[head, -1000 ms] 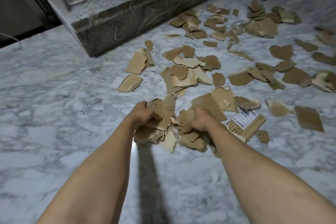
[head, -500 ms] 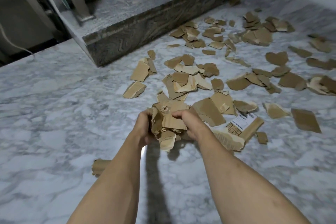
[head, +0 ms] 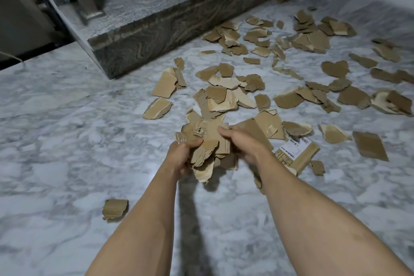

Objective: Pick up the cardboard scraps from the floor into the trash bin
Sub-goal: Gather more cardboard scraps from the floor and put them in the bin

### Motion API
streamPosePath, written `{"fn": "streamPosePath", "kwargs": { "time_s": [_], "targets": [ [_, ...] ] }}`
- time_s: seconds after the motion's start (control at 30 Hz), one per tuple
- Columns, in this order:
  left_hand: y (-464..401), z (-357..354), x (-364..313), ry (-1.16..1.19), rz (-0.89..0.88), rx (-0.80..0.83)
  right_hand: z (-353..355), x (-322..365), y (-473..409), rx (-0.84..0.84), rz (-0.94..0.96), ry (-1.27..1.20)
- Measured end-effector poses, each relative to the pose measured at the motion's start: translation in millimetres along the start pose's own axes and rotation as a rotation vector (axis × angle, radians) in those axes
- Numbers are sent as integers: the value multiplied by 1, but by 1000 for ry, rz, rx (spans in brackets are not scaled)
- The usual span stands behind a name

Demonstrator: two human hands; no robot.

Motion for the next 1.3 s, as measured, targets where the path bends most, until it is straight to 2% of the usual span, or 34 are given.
{"fn": "streamPosePath", "kwargs": {
  "time_s": [0.03,0.07,0.13,0.17,0.23,0.3,0.37,0.5,0.67,0.77,0.87,0.97,1.13,1.23,1.3],
  "targets": [
    [0,1,-3,-1,-13,-22,10,4,-2,-39,23,7],
    [-1,1,-6,-4,-25,-48,29,8,-6,-154,51,73],
    [0,0,-9,8,-32,-78,68,9,-11,-428,48,398],
    [0,0,-8,10,-30,-88,77,6,-10,-479,35,574],
    [1,-1,-8,-15,-28,-101,71,-5,-16,-455,48,792],
    [-3,0,-7,-38,-32,-106,68,-6,-20,-498,96,888],
    [-8,3,-7,-53,-31,-109,76,-3,-20,-561,74,849],
    [-14,11,-8,-92,-39,-119,94,-8,-23,-528,-66,698],
    [-20,22,-8,-155,-86,-165,104,-5,-21,-494,-145,957],
    [-22,23,-7,-181,-104,-157,106,-4,-25,-477,-142,894],
    [-22,27,-7,-156,-98,-164,103,0,-26,-521,-56,829],
    [-22,37,-7,-61,-56,-172,102,-5,-27,-548,-28,612],
    [-12,57,-14,-86,-67,-165,110,2,-15,-423,-48,200],
    [-4,51,-11,-133,-85,-147,136,19,6,-455,1,172],
    [2,38,-8,-243,-130,-128,148,12,20,-470,-64,172]
  ]
}}
Point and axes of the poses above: each hand's wrist, its own y-axis away from the middle knuckle, its own z-axis out of the back of the hand, x = y × z, the point moved 10 cm from there along -y, towards the middle knuckle, and after that the axes turned 9 degrees about -x, right-handed, at the moved point
